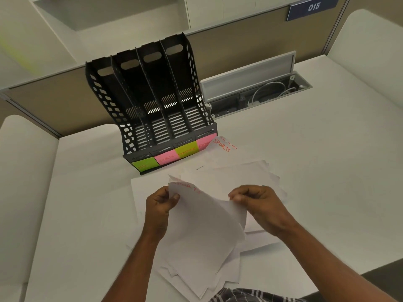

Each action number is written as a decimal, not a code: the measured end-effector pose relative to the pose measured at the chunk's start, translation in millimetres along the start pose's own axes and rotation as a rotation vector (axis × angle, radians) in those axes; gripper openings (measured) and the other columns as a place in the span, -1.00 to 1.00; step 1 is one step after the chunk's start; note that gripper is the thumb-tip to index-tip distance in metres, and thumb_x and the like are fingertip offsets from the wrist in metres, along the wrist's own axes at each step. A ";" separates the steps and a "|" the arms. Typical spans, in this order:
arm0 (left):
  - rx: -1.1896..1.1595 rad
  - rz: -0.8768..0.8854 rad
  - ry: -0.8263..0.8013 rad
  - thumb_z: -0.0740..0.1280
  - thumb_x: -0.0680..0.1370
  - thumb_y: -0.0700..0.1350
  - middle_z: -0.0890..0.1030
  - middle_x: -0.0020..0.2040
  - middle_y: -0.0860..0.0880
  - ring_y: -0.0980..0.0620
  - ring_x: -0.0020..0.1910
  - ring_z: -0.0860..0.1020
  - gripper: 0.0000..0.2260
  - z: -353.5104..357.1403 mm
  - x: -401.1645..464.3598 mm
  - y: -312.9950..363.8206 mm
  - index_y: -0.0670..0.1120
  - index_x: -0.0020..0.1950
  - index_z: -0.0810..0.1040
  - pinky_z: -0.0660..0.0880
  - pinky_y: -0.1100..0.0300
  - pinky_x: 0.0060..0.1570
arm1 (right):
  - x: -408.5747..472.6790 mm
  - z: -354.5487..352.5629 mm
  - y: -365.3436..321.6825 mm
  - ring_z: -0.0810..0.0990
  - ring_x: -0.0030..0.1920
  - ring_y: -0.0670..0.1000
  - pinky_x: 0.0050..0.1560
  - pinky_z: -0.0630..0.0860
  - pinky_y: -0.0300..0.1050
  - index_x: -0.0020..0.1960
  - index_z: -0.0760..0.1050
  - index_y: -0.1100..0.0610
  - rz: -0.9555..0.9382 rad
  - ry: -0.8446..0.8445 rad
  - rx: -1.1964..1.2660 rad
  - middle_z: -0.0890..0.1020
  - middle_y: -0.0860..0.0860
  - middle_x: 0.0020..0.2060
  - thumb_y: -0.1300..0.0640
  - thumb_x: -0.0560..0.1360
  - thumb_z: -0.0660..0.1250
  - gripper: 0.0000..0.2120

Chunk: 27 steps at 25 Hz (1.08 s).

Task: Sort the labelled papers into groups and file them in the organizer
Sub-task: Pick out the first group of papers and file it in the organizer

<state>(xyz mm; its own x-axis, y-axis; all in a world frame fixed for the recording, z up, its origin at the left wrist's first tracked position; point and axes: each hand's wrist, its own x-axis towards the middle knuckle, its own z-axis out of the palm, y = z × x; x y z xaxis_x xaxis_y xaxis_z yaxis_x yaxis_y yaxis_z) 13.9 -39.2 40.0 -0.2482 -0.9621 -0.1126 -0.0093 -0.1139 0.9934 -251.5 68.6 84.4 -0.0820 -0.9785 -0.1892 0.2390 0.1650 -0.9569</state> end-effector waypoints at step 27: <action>0.079 0.040 0.214 0.37 0.56 -0.25 0.71 0.04 0.14 0.11 0.05 0.66 -0.76 23.9 14.4 3.0 0.09 0.10 0.60 0.60 0.34 -0.04 | 201.5 -34.3 18.7 0.56 0.21 0.16 0.11 0.50 -0.15 0.28 0.61 0.10 -0.152 0.243 -1.329 0.61 0.12 0.28 0.21 0.59 0.30 -0.72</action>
<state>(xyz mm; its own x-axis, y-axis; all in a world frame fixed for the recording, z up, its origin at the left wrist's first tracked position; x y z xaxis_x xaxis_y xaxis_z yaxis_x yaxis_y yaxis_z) -12.8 -47.4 41.8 -0.0389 -0.9971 -0.0661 -0.0814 -0.0628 0.9947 -296.8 -121.2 20.8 -0.2239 -0.9740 0.0345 -0.8815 0.1873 -0.4334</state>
